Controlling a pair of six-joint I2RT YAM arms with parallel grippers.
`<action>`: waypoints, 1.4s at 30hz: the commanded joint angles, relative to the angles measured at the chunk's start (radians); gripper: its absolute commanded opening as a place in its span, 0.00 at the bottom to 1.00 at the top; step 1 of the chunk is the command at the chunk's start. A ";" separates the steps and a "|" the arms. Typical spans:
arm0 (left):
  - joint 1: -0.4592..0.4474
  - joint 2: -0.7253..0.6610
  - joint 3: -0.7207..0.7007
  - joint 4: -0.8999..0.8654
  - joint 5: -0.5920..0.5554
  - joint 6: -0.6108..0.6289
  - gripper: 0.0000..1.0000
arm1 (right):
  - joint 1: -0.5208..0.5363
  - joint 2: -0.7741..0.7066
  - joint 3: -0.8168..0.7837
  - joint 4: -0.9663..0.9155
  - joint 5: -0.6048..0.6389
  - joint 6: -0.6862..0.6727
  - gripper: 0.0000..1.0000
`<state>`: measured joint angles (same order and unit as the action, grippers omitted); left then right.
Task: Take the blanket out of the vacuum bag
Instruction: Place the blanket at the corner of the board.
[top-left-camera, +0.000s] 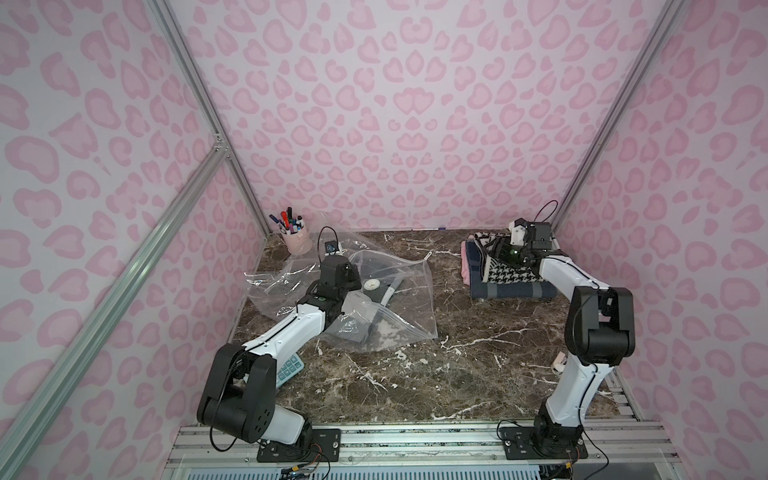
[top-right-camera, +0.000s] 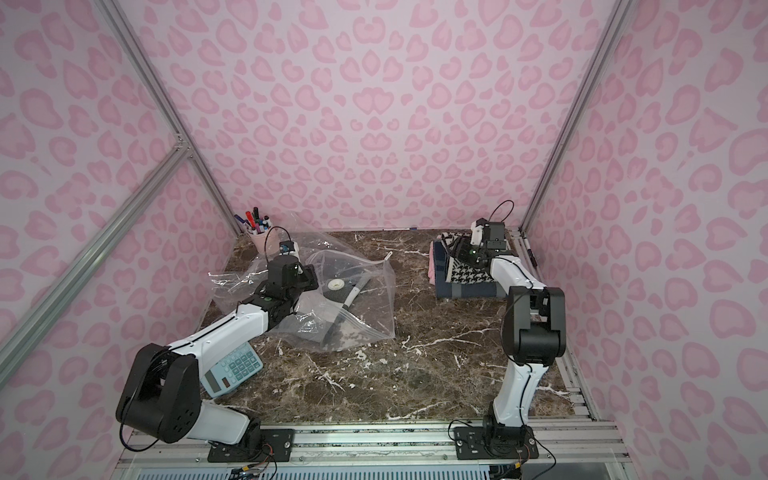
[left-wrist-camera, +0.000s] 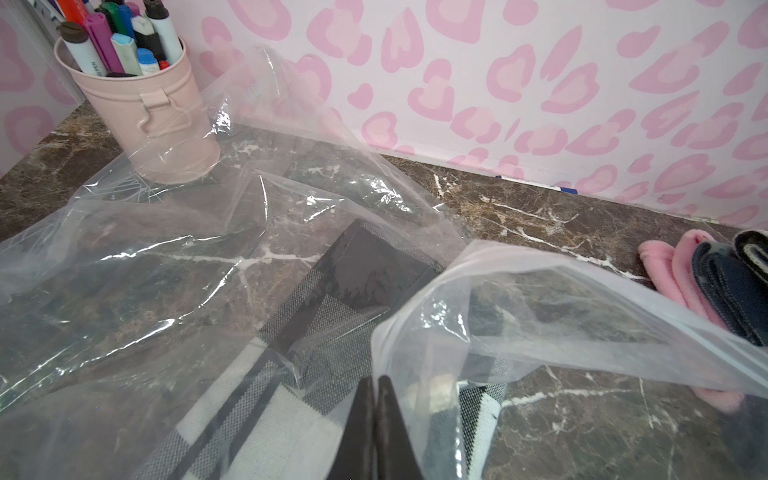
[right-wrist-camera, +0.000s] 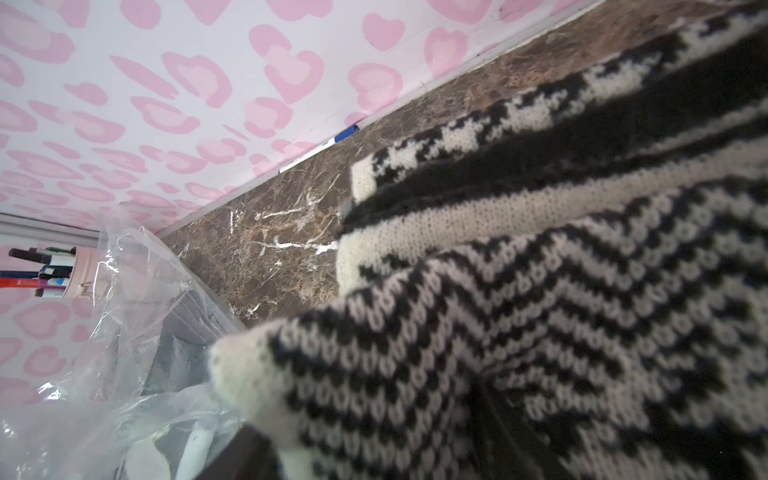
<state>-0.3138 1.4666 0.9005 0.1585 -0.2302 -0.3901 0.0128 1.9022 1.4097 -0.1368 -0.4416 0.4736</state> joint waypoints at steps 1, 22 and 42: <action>-0.002 0.005 -0.003 0.022 0.003 -0.001 0.04 | 0.007 -0.031 -0.005 0.021 -0.054 -0.020 0.70; -0.016 0.010 -0.003 0.021 0.003 0.007 0.04 | -0.007 0.091 -0.057 0.287 -0.228 0.117 0.73; -0.035 -0.060 -0.007 0.059 0.042 0.011 0.04 | -0.169 0.051 -0.238 0.217 -0.155 0.104 0.69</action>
<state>-0.3473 1.4208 0.8825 0.2005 -0.1967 -0.3901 -0.1543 1.9541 1.1896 0.1097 -0.6083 0.5735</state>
